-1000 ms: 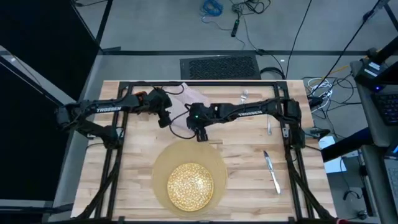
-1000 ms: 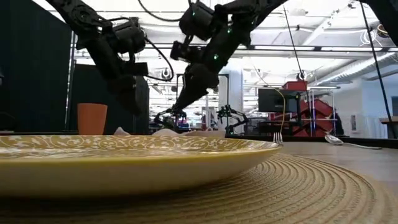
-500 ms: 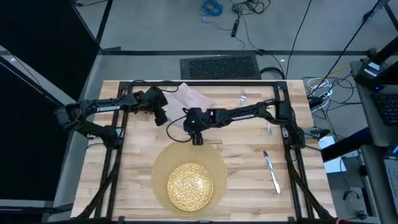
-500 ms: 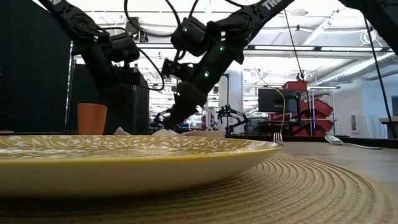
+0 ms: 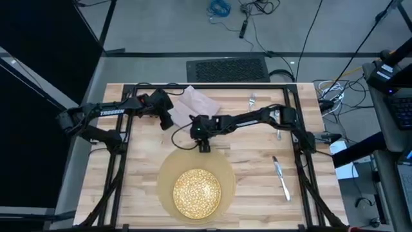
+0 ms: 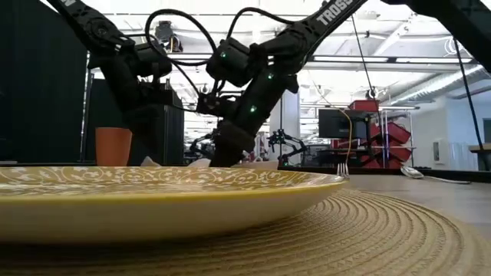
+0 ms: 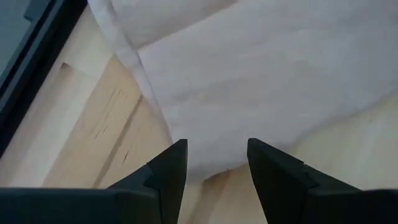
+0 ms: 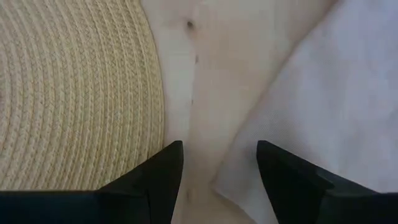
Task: Set table place
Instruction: Fold the light orange napkin on the table
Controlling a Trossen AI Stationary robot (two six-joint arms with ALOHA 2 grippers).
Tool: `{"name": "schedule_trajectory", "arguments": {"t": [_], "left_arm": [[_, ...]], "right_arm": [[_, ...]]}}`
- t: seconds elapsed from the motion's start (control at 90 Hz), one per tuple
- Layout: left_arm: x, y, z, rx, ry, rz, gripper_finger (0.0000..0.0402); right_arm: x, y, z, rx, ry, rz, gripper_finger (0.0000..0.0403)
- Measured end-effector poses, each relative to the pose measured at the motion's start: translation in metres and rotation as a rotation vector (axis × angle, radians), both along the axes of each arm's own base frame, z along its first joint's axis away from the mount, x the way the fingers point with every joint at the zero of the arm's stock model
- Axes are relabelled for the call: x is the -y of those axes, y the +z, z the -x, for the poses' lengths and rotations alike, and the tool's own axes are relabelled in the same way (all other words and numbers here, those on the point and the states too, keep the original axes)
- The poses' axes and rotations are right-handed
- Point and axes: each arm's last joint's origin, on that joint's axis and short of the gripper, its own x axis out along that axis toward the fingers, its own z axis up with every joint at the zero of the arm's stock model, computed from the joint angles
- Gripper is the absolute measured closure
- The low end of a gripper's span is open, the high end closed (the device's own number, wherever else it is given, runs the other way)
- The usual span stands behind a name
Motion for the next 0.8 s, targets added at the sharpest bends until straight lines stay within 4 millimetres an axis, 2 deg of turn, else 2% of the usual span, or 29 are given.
{"name": "schedule_trajectory", "arguments": {"t": [0.578, 0.8], "left_arm": [[0.0, 0.0, 0.001, -0.008, -0.001, 0.005, 0.0247], [0.003, -0.002, 0.002, -0.022, -0.036, 0.041, 0.0247]], "right_arm": [[0.027, -0.001, 0.007, -0.059, -0.034, 0.028, 0.0391], [0.029, 0.013, 0.004, -0.144, -0.028, 0.027, 0.0402]]}}
